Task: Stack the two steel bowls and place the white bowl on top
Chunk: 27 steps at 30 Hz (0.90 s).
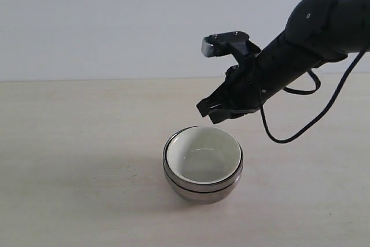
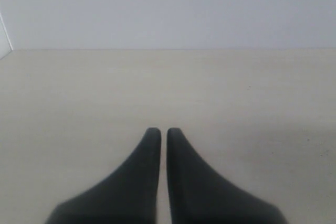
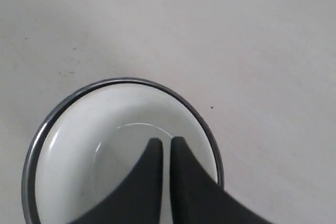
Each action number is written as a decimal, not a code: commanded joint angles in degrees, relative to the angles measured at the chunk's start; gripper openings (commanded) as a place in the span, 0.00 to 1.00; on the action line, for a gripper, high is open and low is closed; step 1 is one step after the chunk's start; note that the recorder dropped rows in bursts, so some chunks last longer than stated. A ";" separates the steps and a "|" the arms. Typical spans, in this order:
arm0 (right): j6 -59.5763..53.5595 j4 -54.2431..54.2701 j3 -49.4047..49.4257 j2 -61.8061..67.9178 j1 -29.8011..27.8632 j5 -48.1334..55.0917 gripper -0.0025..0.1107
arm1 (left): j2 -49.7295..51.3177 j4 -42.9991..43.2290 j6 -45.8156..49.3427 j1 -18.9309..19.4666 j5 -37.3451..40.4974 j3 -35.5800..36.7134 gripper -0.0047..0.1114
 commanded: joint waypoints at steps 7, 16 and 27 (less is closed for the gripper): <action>16.65 -17.95 -0.14 -0.86 -0.02 4.15 0.02 | -0.15 -0.43 -0.47 0.16 -0.11 0.21 0.07; 17.69 -18.00 -0.14 0.03 -0.02 5.64 0.02 | -0.15 -0.43 -0.47 0.16 -0.11 0.21 0.07; 17.69 -17.20 -0.14 4.83 1.31 4.32 0.02 | -0.15 -0.43 -0.47 0.16 -0.11 0.21 0.07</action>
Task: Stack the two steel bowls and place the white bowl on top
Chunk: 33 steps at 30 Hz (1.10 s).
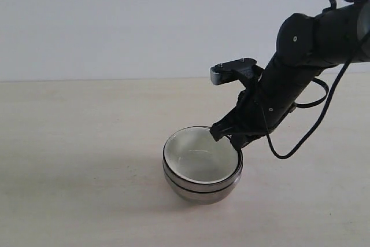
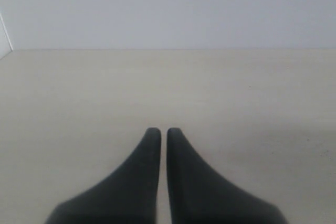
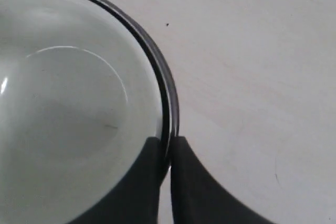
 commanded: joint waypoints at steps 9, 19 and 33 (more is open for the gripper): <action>0.06 -0.20 -0.14 -1.29 0.68 -3.21 0.02 | -0.15 -0.43 -0.47 0.16 -0.11 0.21 0.07; -1.21 1.90 -0.14 -4.55 6.13 -3.59 0.02 | -0.15 -0.43 -0.47 0.16 -0.11 0.21 0.07; -0.65 1.50 -0.14 4.87 12.55 -8.14 0.02 | -0.15 -0.43 -0.47 0.16 -0.11 0.21 0.07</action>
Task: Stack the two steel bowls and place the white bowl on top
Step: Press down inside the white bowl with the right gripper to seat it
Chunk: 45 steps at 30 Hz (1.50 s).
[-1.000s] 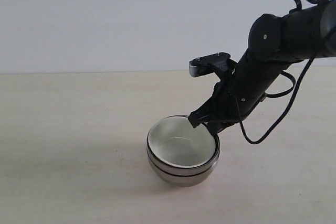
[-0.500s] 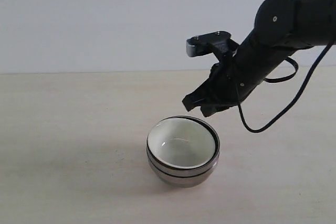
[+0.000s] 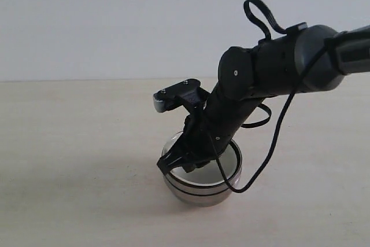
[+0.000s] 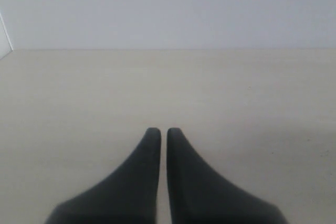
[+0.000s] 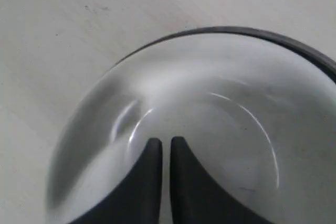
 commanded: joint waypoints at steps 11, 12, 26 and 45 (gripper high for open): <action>8.18 -9.35 -0.02 2.03 -0.07 0.64 0.02 | -0.15 -0.43 -0.47 0.16 -0.11 0.21 0.07; 8.43 -9.47 -0.02 2.15 -0.07 0.64 0.02 | -0.15 -0.43 -0.47 0.16 -0.11 0.21 0.07; 6.85 -4.92 -0.02 2.94 0.03 -2.09 0.02 | -0.15 -0.43 -0.47 0.16 -0.11 0.21 0.07; 11.65 -13.76 -5.20 -2.56 0.03 10.61 0.02 | -0.15 -0.43 -0.47 0.16 -0.11 0.21 0.07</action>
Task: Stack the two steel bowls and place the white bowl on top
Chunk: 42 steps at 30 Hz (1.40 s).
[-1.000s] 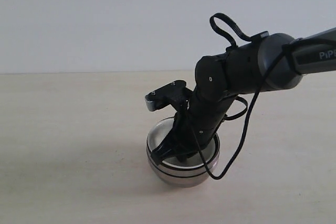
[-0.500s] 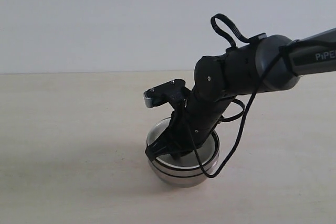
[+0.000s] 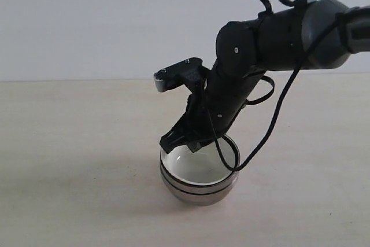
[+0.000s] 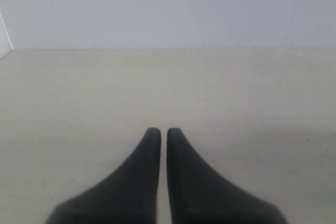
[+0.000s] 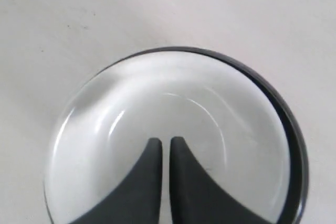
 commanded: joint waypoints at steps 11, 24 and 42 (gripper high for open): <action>-4.77 9.31 -0.19 -1.58 1.34 -3.88 0.02 | -0.15 -0.43 -0.47 0.16 -0.11 0.21 0.07; -7.03 9.58 -0.19 1.58 5.61 -5.77 0.02 | -0.15 -0.43 -0.47 0.16 -0.11 0.21 0.07; -4.46 6.04 -0.19 -2.22 5.61 -5.78 0.02 | -0.15 -0.43 -0.47 0.16 -0.11 0.21 0.07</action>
